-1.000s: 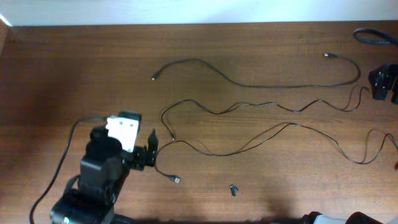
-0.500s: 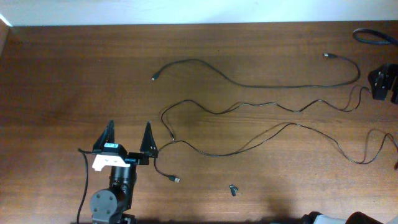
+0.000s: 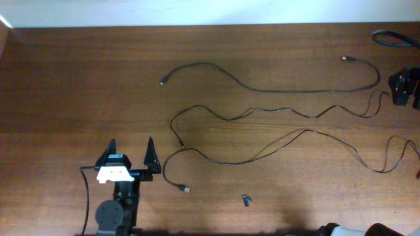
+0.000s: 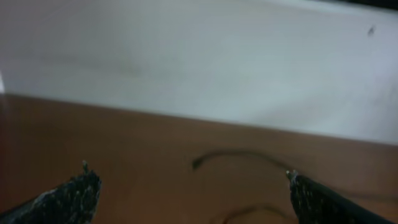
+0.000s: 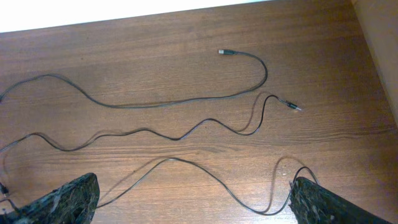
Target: Untangle cables
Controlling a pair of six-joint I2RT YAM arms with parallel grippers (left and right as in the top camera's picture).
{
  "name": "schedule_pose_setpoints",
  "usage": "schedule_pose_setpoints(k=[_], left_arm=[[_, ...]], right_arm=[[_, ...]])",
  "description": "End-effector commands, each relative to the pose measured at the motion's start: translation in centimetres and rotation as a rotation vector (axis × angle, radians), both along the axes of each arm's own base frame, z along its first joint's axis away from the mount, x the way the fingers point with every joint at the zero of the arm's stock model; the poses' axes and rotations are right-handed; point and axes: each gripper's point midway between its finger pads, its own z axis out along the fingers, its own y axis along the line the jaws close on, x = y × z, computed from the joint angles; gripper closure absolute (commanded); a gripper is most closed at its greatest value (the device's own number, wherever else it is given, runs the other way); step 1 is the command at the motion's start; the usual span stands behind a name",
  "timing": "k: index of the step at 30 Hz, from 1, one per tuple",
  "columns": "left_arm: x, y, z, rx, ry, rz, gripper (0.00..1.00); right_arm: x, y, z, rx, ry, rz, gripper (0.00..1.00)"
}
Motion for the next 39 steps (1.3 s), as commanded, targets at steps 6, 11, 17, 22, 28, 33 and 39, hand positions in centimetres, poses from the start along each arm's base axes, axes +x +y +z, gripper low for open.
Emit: schedule_pose_setpoints(k=[6, 11, 17, 22, 28, 33, 39], left_arm=[[-0.09, -0.46, -3.24, 0.095, 0.124, -0.031, 0.01], [-0.09, -0.45, -3.25, 0.16, 0.123, -0.032, 0.01], [-0.08, -0.46, -3.17, 0.224, 0.119, -0.034, 0.01], [-0.08, -0.46, -3.17, 0.223, 0.119, -0.034, 0.01], [-0.08, -0.46, -3.17, 0.223, 0.119, -0.034, 0.01], [-0.08, -0.46, -3.17, 0.223, 0.119, -0.034, 0.01], [-0.08, -0.45, -3.17, 0.223, 0.119, -0.033, 0.0]], right_arm=[[0.07, 0.2, 0.16, -0.009, -0.005, 0.012, 0.01], [0.06, 0.2, 0.17, -0.009, -0.005, 0.012, 0.01], [0.06, 0.2, 0.17, -0.009, -0.005, 0.012, 0.01], [0.06, 0.2, 0.17, -0.009, -0.005, 0.012, 0.01], [0.06, 0.2, 0.17, -0.009, -0.005, 0.012, 0.01], [0.06, 0.2, 0.17, -0.009, -0.005, 0.012, 0.01], [0.15, 0.15, 0.06, -0.007, -0.002, 0.012, 0.01]])
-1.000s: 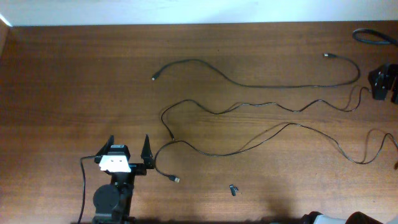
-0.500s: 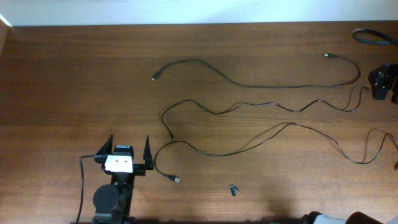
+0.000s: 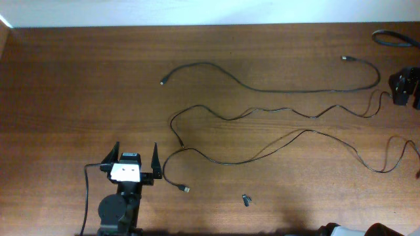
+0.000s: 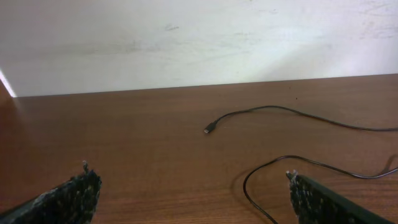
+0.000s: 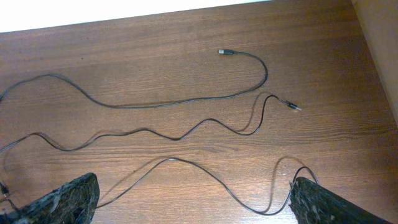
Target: Untangle cables
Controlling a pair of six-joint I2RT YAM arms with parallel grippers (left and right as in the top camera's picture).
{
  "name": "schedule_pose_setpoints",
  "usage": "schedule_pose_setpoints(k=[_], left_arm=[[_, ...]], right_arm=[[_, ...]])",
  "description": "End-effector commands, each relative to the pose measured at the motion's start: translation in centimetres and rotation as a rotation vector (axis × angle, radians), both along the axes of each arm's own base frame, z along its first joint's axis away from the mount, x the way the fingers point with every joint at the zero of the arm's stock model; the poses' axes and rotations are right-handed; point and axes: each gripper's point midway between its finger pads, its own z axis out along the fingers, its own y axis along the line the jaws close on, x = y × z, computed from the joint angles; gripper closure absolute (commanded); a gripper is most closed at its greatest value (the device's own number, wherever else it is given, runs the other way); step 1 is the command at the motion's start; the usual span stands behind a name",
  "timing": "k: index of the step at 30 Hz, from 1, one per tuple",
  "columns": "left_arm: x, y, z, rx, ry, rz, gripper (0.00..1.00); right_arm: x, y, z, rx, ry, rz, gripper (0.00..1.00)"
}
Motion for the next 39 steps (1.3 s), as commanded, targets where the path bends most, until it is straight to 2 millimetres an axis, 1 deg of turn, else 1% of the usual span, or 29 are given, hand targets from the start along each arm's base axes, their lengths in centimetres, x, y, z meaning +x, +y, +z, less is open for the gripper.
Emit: schedule_pose_setpoints(k=[1, 6, 9, 12, 13, 14, 15, 17, 19, 21, 23, 25, 29, 30, 31, 32, 35, 39], left_arm=[[0.0, -0.1, -0.2, 0.015, 0.001, -0.01, 0.0], [0.0, -0.1, -0.2, 0.015, 0.001, -0.01, 0.01], [0.0, -0.1, -0.2, 0.015, 0.001, -0.01, 0.0], [0.0, -0.1, -0.2, 0.015, 0.001, -0.01, 0.01], [0.0, -0.1, -0.2, 0.015, 0.001, -0.01, 0.01], [0.0, -0.1, -0.2, 0.016, 0.001, -0.01, 0.01], [0.0, -0.1, -0.2, 0.015, 0.001, -0.01, 0.01], [0.0, -0.1, -0.2, 0.015, 0.001, -0.01, 0.01], [0.0, -0.1, -0.2, 0.015, 0.001, -0.009, 0.01], [0.0, -0.1, -0.2, 0.015, 0.001, -0.01, 0.01], [0.0, -0.1, -0.2, 0.015, 0.001, -0.01, 0.01], [0.0, -0.1, -0.2, 0.015, 0.001, -0.009, 0.01], [0.0, -0.1, -0.2, 0.016, 0.001, -0.01, 0.01], [0.0, -0.1, -0.2, 0.015, 0.001, -0.01, 0.01], [0.0, -0.1, -0.2, 0.015, 0.001, -0.01, 0.01], [0.0, -0.1, -0.2, 0.015, 0.001, -0.01, 0.01], [0.0, -0.1, -0.2, 0.015, 0.001, -0.01, 0.0], [0.0, -0.1, -0.2, 0.015, 0.001, -0.01, 0.01]], right_arm=[[0.1, 0.1, 0.0, -0.009, 0.003, 0.009, 0.01], [0.3, 0.2, -0.3, -0.002, 0.003, 0.017, 0.01], [1.1, 1.4, -0.3, -0.02, -0.031, 0.059, 0.01], [2.0, 2.9, -1.0, -0.037, -0.067, 0.113, 0.01], [2.6, 3.4, -1.5, -0.05, -0.097, 0.135, 0.01], [3.1, 3.8, -2.3, -0.062, -0.126, 0.151, 0.01], [3.6, 4.2, -3.7, -0.072, -0.153, 0.166, 0.01], [4.1, 5.0, -7.1, -0.085, -0.205, 0.197, 0.01], [4.5, 5.9, -9.8, -0.091, -0.266, 0.229, 0.01], [4.8, 7.3, -13.0, -0.087, -0.365, 0.289, 0.01], [4.7, 8.3, -14.5, -0.091, -0.451, 0.335, 0.01], [3.9, 9.6, -16.5, -0.116, -0.548, 0.375, 0.01], [1.8, 10.6, -19.5, -0.134, -0.598, 0.391, 0.01], [0.6, 10.9, -20.8, -0.136, -0.603, 0.391, 0.01], [-0.2, 11.1, -21.5, -0.14, -0.611, 0.391, 0.01], [-0.9, 11.2, -22.1, -0.145, -0.62, 0.391, 0.01], [-2.6, 11.6, -22.9, -0.166, -0.669, 0.393, 0.01], [-4.0, 11.9, -24.3, -0.185, -0.711, 0.393, 0.01]])
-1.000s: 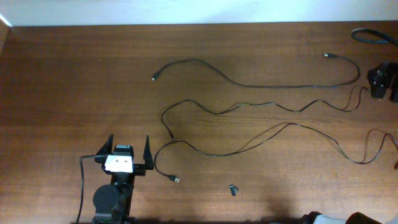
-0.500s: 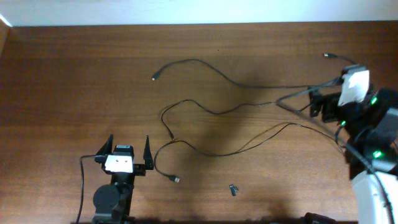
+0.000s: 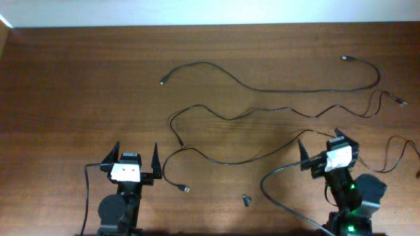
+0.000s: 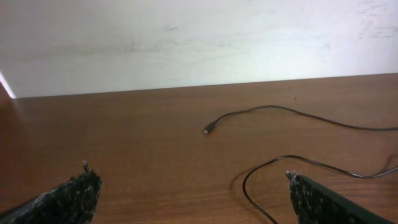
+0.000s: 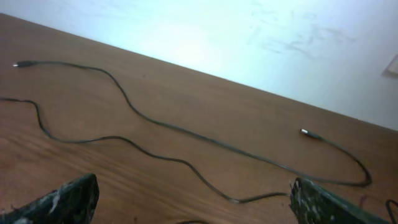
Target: Untangle cables
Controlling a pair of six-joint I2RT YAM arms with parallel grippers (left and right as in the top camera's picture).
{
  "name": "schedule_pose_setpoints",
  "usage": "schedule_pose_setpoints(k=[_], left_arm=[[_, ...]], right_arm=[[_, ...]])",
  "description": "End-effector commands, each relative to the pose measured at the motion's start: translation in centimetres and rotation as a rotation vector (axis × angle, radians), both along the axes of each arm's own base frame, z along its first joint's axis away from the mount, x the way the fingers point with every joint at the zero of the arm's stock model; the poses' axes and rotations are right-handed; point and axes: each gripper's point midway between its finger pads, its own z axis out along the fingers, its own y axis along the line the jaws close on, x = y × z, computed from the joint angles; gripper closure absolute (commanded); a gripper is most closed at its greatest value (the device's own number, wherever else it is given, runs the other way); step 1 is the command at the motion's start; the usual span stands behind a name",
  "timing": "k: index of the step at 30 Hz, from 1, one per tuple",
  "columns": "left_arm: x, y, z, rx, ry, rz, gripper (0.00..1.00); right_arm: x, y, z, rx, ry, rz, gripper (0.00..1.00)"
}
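Observation:
Three thin black cables lie apart across the brown table: a far cable [image 3: 262, 90], a wavy middle cable [image 3: 275, 110] and a near cable [image 3: 230, 161]. My left gripper [image 3: 135, 152] is open at the front left, just left of the near cable's looped end. The left wrist view shows the far cable's plug [image 4: 209, 130] and the middle cable's bend [image 4: 249, 183] beyond the open left gripper [image 4: 186, 171]. My right gripper [image 3: 321, 143] is open at the front right, over the near cable's rise. In the right wrist view the far cable [image 5: 186, 132] and the middle cable [image 5: 155, 155] lie ahead of it [image 5: 193, 180].
A small dark piece [image 3: 246, 200] lies near the front edge, between the arms. The right arm's own lead [image 3: 266, 187] loops over the table to the left of its base. A white wall [image 4: 199, 43] bounds the far side of the table [image 3: 65, 85].
My right arm has moved from the table's far right edge to the front right, and its camera now looks low across the table. The left arm and the cables have not moved.
At first my left gripper was open at the front left, turned slightly, its view blurred; the right arm was high at the right edge. Then the left gripper faced straight at the far wall. Now the right gripper is low at the front right. All cables kept their places.

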Motion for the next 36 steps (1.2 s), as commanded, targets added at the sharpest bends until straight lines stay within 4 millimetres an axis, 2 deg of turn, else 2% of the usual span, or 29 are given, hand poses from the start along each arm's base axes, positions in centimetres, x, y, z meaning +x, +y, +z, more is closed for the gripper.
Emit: schedule_pose_setpoints(k=[1, 13, 14, 20, 23, 26, 36], left_arm=[[0.0, 0.0, -0.1, 0.012, 0.001, -0.006, 0.01], [0.0, 0.0, -0.1, 0.012, 0.001, -0.006, 0.01], [0.0, 0.0, -0.1, 0.012, 0.001, -0.006, 0.01], [0.0, 0.0, -0.1, 0.012, 0.001, -0.006, 0.01], [0.0, 0.0, -0.1, 0.012, 0.001, -0.006, 0.01], [0.0, 0.0, -0.1, 0.012, 0.001, -0.006, 0.01], [0.0, 0.0, -0.1, 0.012, 0.001, -0.006, 0.0]], right_arm=[[-1.0, 0.6, -1.0, -0.003, -0.008, 0.021, 0.01], [-2.5, 1.0, 1.6, -0.034, -0.136, 0.016, 0.01], [-2.5, 1.0, 1.6, -0.02, -0.132, 0.008, 0.01], [-1.9, -2.3, 1.5, 0.2, -0.1, -0.265, 0.01], [-1.9, -1.8, 1.5, 0.198, -0.096, -0.256, 0.01], [-2.0, -1.2, 0.5, 0.193, -0.055, -0.24, 0.01], [-2.0, -1.1, 0.5, 0.193, -0.055, -0.237, 0.01]])
